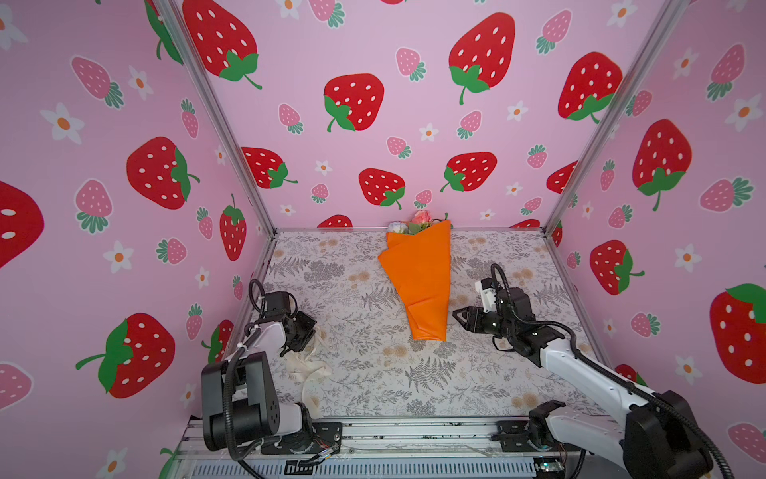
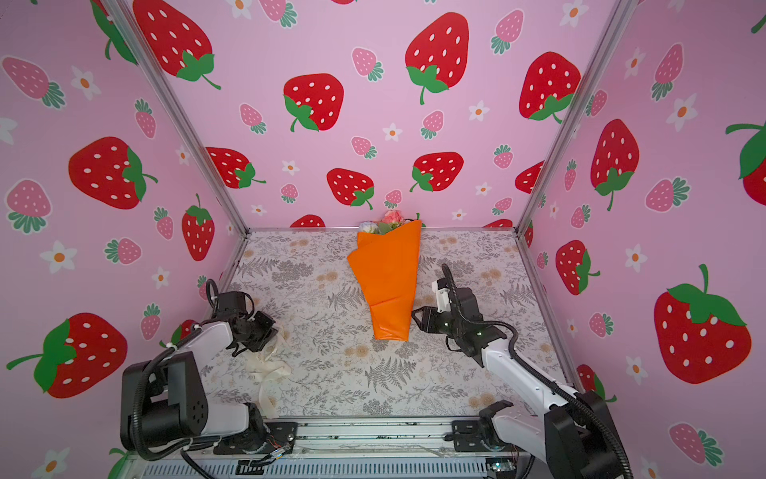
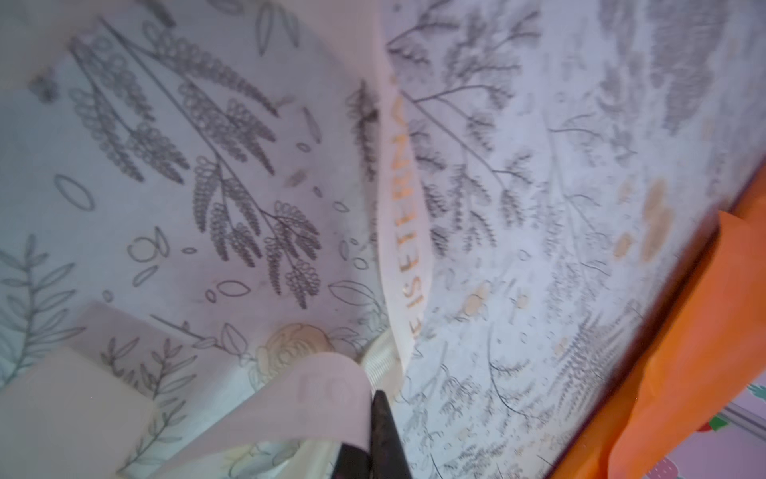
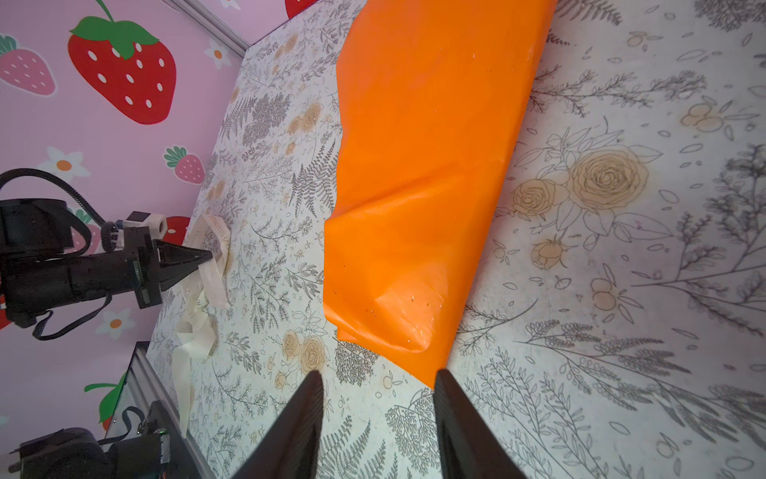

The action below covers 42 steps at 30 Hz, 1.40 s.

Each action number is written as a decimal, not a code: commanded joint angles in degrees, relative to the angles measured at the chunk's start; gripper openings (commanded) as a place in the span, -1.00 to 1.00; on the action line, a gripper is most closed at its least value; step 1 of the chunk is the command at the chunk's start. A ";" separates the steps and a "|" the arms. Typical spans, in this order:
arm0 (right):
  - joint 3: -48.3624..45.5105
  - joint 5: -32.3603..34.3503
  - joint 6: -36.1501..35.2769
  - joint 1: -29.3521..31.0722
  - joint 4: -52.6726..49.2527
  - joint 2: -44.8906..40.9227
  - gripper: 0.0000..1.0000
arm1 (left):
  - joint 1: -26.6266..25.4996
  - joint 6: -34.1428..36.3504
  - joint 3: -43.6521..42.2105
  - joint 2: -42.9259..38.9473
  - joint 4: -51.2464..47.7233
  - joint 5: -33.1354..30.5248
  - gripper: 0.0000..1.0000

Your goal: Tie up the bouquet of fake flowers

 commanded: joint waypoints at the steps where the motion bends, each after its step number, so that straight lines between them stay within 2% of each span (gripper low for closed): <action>1: 2.35 0.24 -0.05 0.40 -0.65 -0.87 -0.06 | -1.42 -1.63 0.35 -7.50 -1.56 6.70 -1.00; 5: 2.15 0.73 -1.17 0.40 0.40 -3.39 -0.06 | -9.33 -3.95 3.38 -12.82 -3.61 6.53 -1.00; 7: 1.23 1.25 -1.59 0.32 1.55 -5.31 -0.06 | -16.07 -5.03 6.22 -13.13 -3.53 6.24 -1.00; 9: -0.36 1.85 -1.20 0.24 3.59 -7.41 -0.08 | -25.37 -5.34 10.55 -11.73 -3.01 5.26 -1.00; 11: -1.88 1.60 0.72 -0.35 6.04 -9.14 -0.22 | -34.41 -5.26 15.12 -9.77 -2.29 2.98 -1.00; 12: -2.70 -0.31 1.55 -0.96 7.35 -9.76 -0.36 | -39.05 -5.16 17.49 -8.49 -1.32 1.72 -1.00; 13: -3.47 -3.97 1.69 -1.82 9.63 -10.13 -0.41 | -42.96 -5.21 19.56 -6.89 -0.36 0.87 -1.00; 16: -4.22 -14.87 3.35 -2.29 17.19 -9.71 -0.35 | -52.02 -4.00 26.03 -1.10 1.17 0.83 -1.00; 18: -2.79 -19.49 2.14 -1.35 17.06 -8.56 -0.28 | -56.03 -3.49 29.39 2.49 1.13 0.31 -1.00; 21: -0.41 -19.32 -4.74 1.81 10.68 -7.91 -0.14 | -59.09 -4.93 31.26 6.50 3.75 0.42 -1.00; 23: -0.87 -18.29 -6.34 2.99 9.88 -8.16 -0.09 | -59.74 -6.75 30.93 8.06 7.18 1.77 -1.00; 29: -4.12 -17.71 -6.30 5.22 14.12 -10.24 0.02 | -60.11 -7.96 30.58 9.01 8.70 1.93 -1.00; 31: -4.12 -17.36 -6.69 6.22 14.37 -9.27 0.11 | -60.14 -7.97 30.40 8.98 8.69 2.03 -1.00; 38: -2.71 -15.39 -6.07 9.08 16.14 -3.95 0.14 | -60.10 -8.99 29.66 9.64 10.13 3.10 -1.00; 42: -2.75 -13.44 -3.98 9.71 19.34 -2.34 0.10 | -60.18 -9.28 29.38 10.21 10.73 3.87 -1.00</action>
